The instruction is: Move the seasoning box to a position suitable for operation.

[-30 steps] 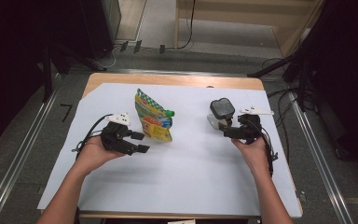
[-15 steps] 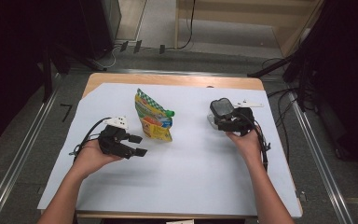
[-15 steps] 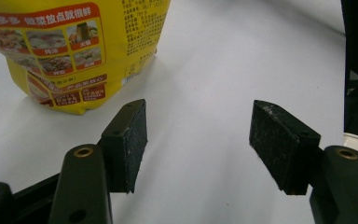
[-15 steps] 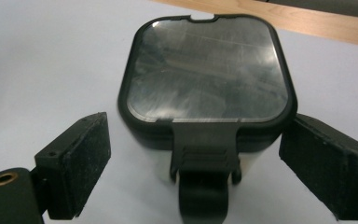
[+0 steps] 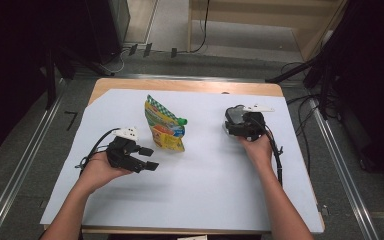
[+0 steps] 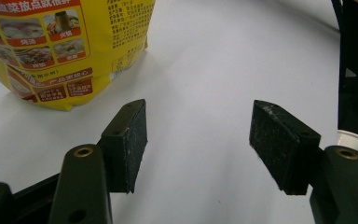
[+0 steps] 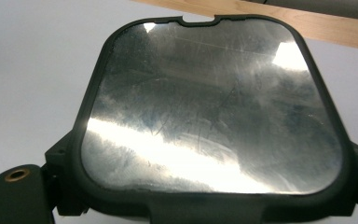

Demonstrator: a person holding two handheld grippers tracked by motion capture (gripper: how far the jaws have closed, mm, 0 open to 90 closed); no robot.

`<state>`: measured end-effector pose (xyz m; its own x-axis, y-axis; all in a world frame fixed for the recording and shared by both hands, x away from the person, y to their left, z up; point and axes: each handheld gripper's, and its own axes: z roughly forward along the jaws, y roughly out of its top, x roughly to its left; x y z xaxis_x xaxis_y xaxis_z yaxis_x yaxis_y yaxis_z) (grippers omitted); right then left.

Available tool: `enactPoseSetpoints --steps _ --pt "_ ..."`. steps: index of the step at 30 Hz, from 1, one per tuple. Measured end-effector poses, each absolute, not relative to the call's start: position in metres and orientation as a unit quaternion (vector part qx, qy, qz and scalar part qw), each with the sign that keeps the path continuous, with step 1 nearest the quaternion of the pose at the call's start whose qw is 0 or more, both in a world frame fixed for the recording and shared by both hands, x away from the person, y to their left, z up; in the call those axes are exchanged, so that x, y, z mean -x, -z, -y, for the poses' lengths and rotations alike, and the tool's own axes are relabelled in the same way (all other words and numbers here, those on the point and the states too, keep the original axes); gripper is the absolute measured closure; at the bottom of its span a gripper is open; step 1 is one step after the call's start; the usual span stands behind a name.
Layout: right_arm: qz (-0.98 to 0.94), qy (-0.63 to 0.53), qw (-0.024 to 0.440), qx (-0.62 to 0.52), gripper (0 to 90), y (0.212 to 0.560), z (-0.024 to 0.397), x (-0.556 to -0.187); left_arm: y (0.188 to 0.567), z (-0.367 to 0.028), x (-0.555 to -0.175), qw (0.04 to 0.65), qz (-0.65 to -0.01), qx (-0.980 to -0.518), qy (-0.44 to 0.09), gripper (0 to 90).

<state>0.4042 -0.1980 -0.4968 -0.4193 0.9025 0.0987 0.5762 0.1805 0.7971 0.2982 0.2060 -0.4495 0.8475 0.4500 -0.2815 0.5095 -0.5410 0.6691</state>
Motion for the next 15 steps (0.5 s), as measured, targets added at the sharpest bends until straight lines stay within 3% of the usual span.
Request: enactPoseSetpoints --steps 15 --pt "-0.746 -0.390 0.230 -0.488 16.4 0.4953 0.1934 -0.4021 0.4492 -0.2075 -0.2975 0.395 -0.274 -0.876 0.038 37.4"
